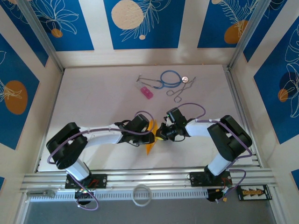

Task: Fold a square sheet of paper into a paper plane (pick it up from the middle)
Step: Move a paper plane to the center of the table.

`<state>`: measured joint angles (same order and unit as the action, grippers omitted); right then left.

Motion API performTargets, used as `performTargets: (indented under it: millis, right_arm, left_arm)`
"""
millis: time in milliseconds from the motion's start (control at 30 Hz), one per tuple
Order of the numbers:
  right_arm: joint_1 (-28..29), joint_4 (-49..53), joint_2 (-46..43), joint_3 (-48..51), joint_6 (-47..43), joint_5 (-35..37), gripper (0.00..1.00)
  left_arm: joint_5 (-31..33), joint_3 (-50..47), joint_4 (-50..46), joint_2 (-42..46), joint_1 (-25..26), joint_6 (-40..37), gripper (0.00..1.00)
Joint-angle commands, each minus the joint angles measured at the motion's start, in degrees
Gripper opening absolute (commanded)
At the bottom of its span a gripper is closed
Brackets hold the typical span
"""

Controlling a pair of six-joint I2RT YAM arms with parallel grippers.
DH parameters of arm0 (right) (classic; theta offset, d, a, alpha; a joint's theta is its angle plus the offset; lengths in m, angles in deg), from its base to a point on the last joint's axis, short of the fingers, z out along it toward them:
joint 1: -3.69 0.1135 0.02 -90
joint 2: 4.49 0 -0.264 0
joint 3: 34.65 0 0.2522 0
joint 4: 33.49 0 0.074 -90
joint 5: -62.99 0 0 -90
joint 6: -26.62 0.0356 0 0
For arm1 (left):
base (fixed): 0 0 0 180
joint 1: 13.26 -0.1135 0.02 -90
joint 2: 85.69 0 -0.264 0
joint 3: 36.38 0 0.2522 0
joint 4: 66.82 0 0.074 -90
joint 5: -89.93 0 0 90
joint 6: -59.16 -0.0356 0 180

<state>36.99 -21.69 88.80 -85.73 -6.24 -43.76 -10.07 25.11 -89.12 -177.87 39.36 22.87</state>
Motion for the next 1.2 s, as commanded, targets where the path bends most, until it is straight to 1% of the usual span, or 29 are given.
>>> performTargets:
  millis: [0, 200, 333, 433, 567, 667, 733, 1167]
  right_arm:
    - [-0.2, 0.0, 1.0, 0.8, 0.7, -1.4, 0.00]
    - [-0.2, -0.2, 1.0, 0.7, 0.6, -1.7, 0.00]
    - [-0.2, -0.3, 1.0, 0.8, 0.8, -1.7, 0.00]
    - [-0.1, -0.4, 1.0, 0.6, 0.8, -1.8, 0.00]
    - [-0.2, -0.3, 1.0, 0.7, 0.8, -1.8, 0.00]
    - [-0.2, -0.4, 1.0, 0.7, 0.8, -1.9, 0.00]
    - [-0.2, -0.4, 1.1, 0.7, 0.8, -1.9, 0.00]
    - [-0.2, -0.3, 1.1, 0.6, 0.7, -2.1, 0.00]
  left_arm:
    - [1.2, -0.4, -2.1, 0.7, 0.7, 0.7, 0.36]
    - [2.1, 0.4, -2.8, -0.6, 1.0, -0.9, 0.36]
    - [3.8, 2.0, -5.2, -1.4, 1.4, -2.8, 0.35]
    - [5.1, 3.4, -7.4, -2.5, 1.6, -4.1, 0.34]
    - [5.2, 4.0, -7.2, -3.1, 1.9, -5.0, 0.32]
    - [5.6, 4.8, -7.6, -3.6, 2.1, -5.5, 0.29]
    - [6.1, 5.7, -8.2, -4.3, 2.2, -6.2, 0.25]
    - [8.5, 9.3, -12.0, -7.6, 2.5, -10.0, 0.22]
